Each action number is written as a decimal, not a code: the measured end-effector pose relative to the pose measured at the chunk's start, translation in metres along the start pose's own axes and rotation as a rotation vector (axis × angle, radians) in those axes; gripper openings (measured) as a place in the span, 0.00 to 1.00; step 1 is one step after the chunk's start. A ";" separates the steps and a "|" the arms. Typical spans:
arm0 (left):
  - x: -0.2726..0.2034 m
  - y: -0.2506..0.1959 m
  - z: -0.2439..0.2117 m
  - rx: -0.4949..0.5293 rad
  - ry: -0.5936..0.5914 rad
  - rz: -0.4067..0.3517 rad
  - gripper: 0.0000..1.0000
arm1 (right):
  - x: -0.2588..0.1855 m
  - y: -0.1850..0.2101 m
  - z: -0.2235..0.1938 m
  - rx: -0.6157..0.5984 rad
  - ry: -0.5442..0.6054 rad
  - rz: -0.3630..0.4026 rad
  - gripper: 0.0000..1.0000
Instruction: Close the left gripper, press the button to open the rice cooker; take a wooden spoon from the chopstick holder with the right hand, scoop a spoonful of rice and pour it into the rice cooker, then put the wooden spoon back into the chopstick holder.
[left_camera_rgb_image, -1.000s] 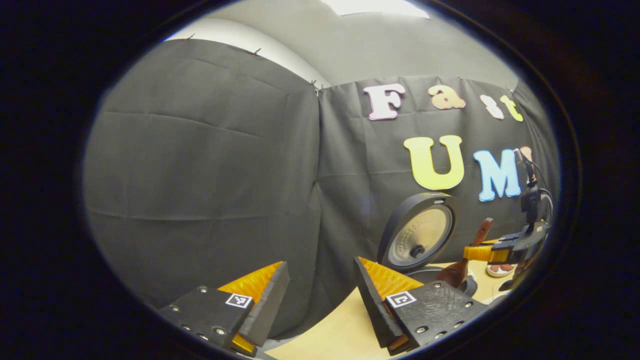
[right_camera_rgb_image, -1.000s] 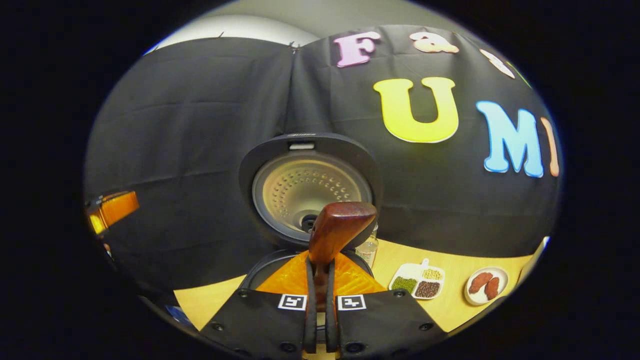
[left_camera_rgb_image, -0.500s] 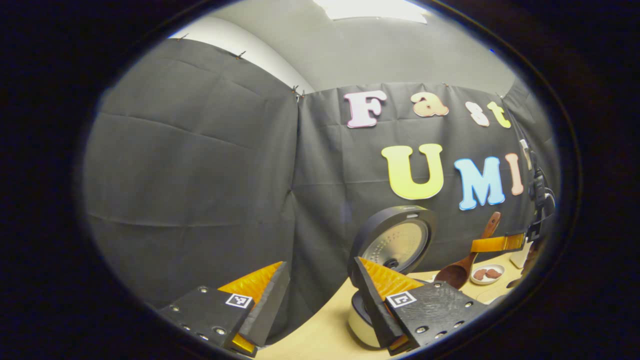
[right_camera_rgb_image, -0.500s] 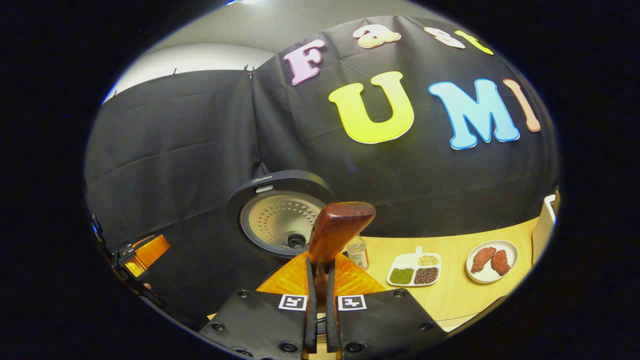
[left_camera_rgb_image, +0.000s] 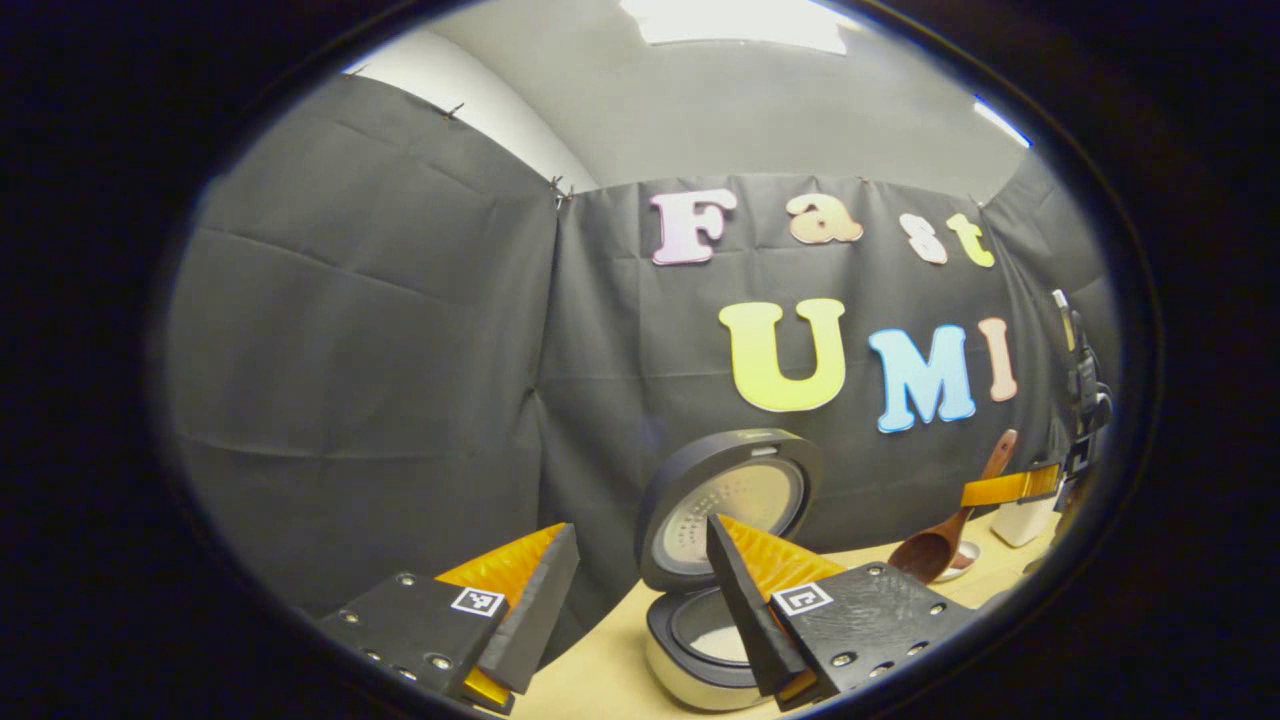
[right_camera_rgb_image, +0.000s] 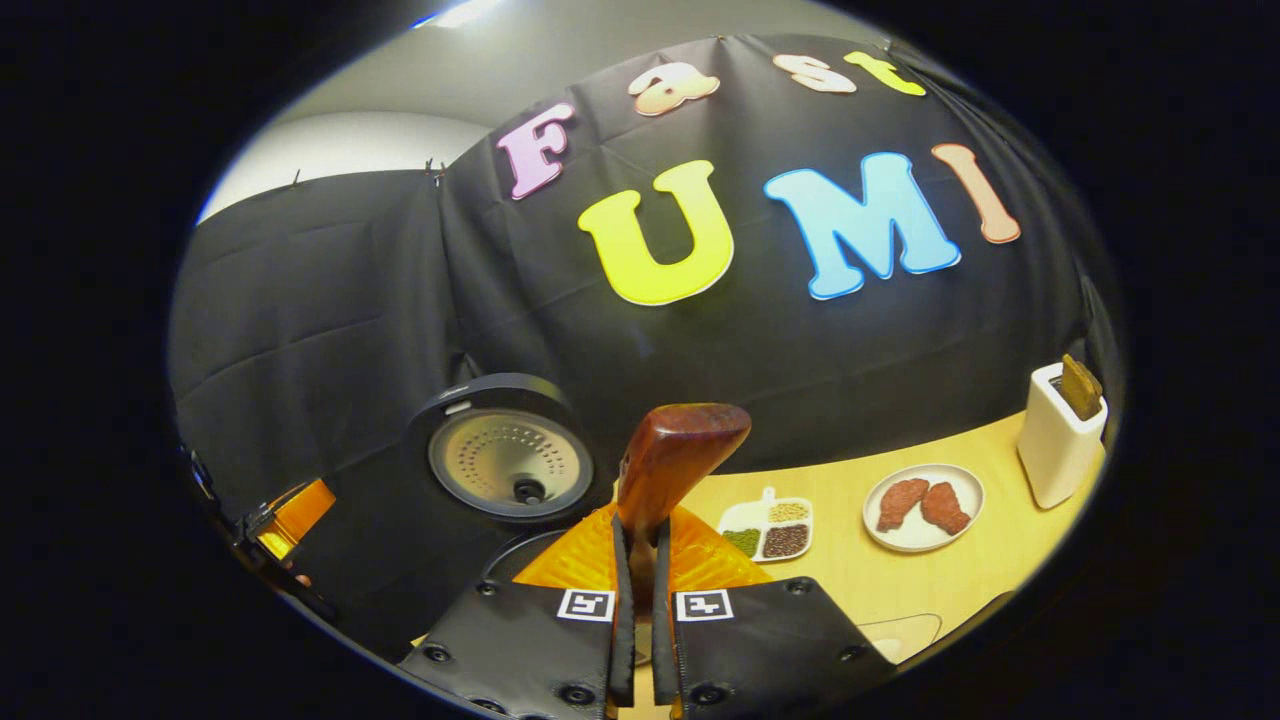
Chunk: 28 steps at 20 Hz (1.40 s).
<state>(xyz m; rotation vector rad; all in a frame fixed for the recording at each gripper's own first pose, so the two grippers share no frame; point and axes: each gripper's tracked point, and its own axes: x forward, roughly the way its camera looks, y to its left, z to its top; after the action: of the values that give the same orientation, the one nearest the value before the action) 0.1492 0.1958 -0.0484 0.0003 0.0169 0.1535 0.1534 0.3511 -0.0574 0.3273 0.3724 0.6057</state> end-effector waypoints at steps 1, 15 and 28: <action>0.001 -0.006 0.002 -0.001 -0.002 -0.011 0.81 | -0.006 -0.010 0.002 0.004 -0.006 -0.019 0.08; 0.001 -0.100 0.026 -0.009 -0.033 -0.133 0.82 | -0.101 -0.137 0.019 0.045 -0.046 -0.267 0.08; -0.017 -0.173 0.042 -0.019 -0.049 -0.221 0.81 | -0.200 -0.223 0.009 0.029 -0.011 -0.457 0.08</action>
<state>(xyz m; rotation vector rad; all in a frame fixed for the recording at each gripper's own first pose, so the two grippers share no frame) 0.1600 0.0226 -0.0067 -0.0166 -0.0335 -0.0673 0.1141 0.0561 -0.0903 0.2618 0.4287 0.1511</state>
